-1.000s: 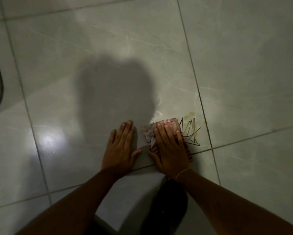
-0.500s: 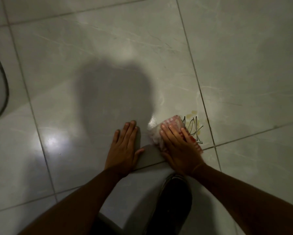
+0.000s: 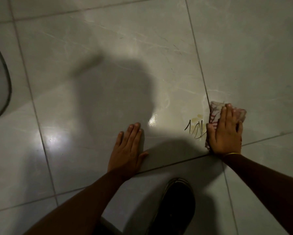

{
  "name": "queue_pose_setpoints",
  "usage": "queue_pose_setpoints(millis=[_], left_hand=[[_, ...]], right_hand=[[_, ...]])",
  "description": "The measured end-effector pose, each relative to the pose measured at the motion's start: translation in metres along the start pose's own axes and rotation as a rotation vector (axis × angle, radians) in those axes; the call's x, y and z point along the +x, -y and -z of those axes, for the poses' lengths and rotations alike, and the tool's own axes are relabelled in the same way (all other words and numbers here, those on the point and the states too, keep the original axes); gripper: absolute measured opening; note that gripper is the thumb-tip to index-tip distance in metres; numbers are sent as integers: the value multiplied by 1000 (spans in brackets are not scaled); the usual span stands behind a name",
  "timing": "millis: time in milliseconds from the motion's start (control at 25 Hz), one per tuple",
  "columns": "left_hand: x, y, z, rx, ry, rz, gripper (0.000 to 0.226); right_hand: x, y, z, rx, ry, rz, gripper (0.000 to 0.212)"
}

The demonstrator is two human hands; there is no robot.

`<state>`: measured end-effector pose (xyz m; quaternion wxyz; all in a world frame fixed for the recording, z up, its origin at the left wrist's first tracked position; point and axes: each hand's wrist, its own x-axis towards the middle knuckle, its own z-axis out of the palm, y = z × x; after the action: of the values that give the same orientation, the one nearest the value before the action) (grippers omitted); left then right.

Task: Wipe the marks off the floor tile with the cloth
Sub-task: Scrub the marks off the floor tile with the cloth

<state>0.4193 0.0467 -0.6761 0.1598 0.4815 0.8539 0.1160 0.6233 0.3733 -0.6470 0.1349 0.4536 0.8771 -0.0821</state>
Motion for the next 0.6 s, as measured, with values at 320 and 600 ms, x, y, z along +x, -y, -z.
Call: queue_pose_setpoints(millis=[320, 600], left_hand=[[0, 1, -1, 5, -2, 0, 79], [0, 1, 0, 3, -12, 2, 79]], right_hand=[[-101, 5, -32, -39, 105, 62, 83], [-24, 38, -13, 7, 29, 104, 82]])
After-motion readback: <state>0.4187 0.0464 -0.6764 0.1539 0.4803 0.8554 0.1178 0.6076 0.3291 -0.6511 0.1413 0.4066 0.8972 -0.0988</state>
